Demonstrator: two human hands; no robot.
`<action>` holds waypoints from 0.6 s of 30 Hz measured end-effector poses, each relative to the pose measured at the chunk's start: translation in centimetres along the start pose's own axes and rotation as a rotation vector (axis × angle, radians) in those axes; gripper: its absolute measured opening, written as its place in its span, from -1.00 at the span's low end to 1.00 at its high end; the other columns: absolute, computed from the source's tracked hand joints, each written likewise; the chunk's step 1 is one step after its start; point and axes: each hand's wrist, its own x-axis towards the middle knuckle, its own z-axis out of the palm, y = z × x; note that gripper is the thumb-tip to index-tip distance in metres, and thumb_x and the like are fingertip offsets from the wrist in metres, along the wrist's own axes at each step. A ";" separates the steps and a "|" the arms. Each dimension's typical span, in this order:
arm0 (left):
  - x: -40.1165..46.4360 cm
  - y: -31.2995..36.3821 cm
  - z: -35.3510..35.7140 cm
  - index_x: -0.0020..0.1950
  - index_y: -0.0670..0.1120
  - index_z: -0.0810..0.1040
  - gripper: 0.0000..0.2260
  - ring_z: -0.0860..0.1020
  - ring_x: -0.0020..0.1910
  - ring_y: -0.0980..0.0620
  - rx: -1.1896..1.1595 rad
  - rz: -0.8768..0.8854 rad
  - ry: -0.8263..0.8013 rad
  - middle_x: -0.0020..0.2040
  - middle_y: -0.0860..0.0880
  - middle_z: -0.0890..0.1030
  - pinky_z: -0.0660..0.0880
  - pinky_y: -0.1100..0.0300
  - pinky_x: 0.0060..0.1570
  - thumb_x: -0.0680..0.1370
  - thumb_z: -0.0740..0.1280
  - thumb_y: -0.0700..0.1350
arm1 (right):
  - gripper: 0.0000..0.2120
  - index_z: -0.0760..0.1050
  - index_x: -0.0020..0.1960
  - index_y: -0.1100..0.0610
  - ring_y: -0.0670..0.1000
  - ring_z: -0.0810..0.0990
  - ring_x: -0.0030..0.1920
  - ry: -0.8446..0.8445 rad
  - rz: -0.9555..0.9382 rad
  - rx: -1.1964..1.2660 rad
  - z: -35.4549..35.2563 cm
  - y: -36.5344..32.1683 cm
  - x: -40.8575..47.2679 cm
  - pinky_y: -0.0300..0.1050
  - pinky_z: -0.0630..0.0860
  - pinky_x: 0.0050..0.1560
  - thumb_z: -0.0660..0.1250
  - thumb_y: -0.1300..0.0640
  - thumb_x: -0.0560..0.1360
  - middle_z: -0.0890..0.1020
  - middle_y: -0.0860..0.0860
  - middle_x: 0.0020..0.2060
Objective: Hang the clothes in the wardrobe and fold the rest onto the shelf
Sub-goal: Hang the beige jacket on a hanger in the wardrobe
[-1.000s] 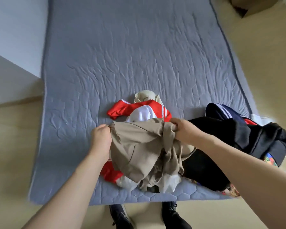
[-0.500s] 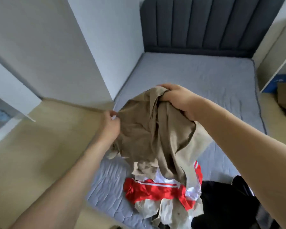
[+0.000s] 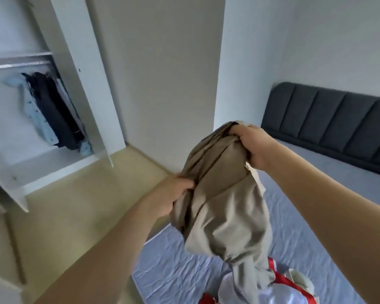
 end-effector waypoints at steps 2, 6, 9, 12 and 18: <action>1.3 2.8 -4.7 0.06 -0.20 0.62 -0.77 0.65 -0.03 -0.19 -0.028 0.113 0.212 -0.06 -0.22 0.68 0.56 -0.03 0.06 0.44 0.30 -0.29 | -0.77 0.49 0.09 0.19 0.05 0.53 -0.30 0.008 -0.025 -0.085 2.5 -1.1 0.9 -0.12 0.53 -0.26 0.30 0.17 0.46 0.59 0.13 -0.21; 2.7 9.4 -14.7 -0.18 -0.21 0.46 -0.89 0.53 -0.30 -0.11 0.066 0.390 0.555 -0.31 -0.17 0.53 0.41 0.15 -0.28 0.34 0.20 -0.28 | -0.91 0.48 -0.09 0.17 0.18 0.59 -0.38 0.049 -0.078 -0.504 8.8 -3.3 2.4 -0.06 0.57 -0.30 0.24 0.16 0.49 0.57 0.16 -0.36; 2.1 14.2 -18.8 -0.23 -0.12 0.29 -0.85 0.24 -0.38 0.01 0.236 0.598 0.678 -0.36 -0.03 0.30 0.18 0.18 -0.39 0.38 0.05 -0.35 | -0.85 0.47 -0.17 0.16 0.15 0.61 -0.38 0.097 -0.165 -0.892 13.2 -4.9 3.0 -0.15 0.53 -0.33 0.14 0.18 0.45 0.62 0.13 -0.40; 2.3 17.0 -22.1 -0.18 -0.23 0.29 -0.92 0.21 -0.31 -0.01 0.341 0.745 0.761 -0.30 -0.06 0.29 0.17 0.15 -0.36 0.38 0.05 -0.34 | -0.87 0.45 -0.20 0.17 0.12 0.55 -0.26 0.170 -0.222 -0.978 17.1 -5.9 4.2 -0.19 0.40 -0.36 0.14 0.19 0.42 0.57 0.10 -0.28; 3.4 18.5 -28.6 0.01 -0.16 0.33 -0.82 0.43 -0.20 -0.17 0.651 0.774 0.882 -0.15 -0.12 0.49 0.40 0.02 -0.24 0.44 0.09 -0.30 | -0.84 0.37 -0.24 0.18 0.04 0.37 -0.43 0.133 -0.111 -0.589 23.5 -7.9 6.9 -0.21 0.27 -0.47 0.15 0.20 0.51 0.41 0.07 -0.38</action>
